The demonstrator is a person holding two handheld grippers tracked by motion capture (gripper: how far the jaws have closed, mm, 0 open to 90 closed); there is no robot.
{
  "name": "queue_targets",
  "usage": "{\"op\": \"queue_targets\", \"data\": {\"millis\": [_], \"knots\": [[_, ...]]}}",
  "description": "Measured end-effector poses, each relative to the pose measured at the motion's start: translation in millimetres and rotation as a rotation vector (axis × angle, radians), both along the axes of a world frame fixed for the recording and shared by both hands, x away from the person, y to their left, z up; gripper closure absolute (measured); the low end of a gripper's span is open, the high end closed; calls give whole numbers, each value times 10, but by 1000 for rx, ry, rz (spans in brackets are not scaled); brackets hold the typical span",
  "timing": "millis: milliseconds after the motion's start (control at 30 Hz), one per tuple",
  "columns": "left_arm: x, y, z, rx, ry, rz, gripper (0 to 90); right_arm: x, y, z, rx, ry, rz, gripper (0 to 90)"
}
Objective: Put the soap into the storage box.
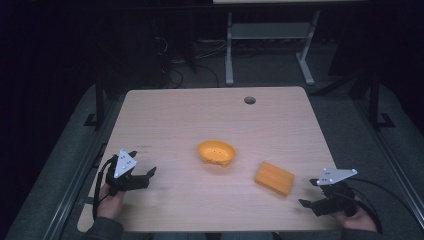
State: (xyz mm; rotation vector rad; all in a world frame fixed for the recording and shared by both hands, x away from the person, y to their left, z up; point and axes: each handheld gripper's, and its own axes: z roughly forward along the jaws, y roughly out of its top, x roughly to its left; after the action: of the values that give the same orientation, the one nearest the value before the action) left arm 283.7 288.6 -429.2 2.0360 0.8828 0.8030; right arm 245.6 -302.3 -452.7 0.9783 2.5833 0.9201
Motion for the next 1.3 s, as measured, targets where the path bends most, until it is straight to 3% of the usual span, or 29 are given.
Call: {"op": "queue_targets", "data": {"millis": [1300], "knots": [[6, 4, 0, 4, -4, 5, 141, 77, 301, 194, -65, -19, 80, 175]]}}
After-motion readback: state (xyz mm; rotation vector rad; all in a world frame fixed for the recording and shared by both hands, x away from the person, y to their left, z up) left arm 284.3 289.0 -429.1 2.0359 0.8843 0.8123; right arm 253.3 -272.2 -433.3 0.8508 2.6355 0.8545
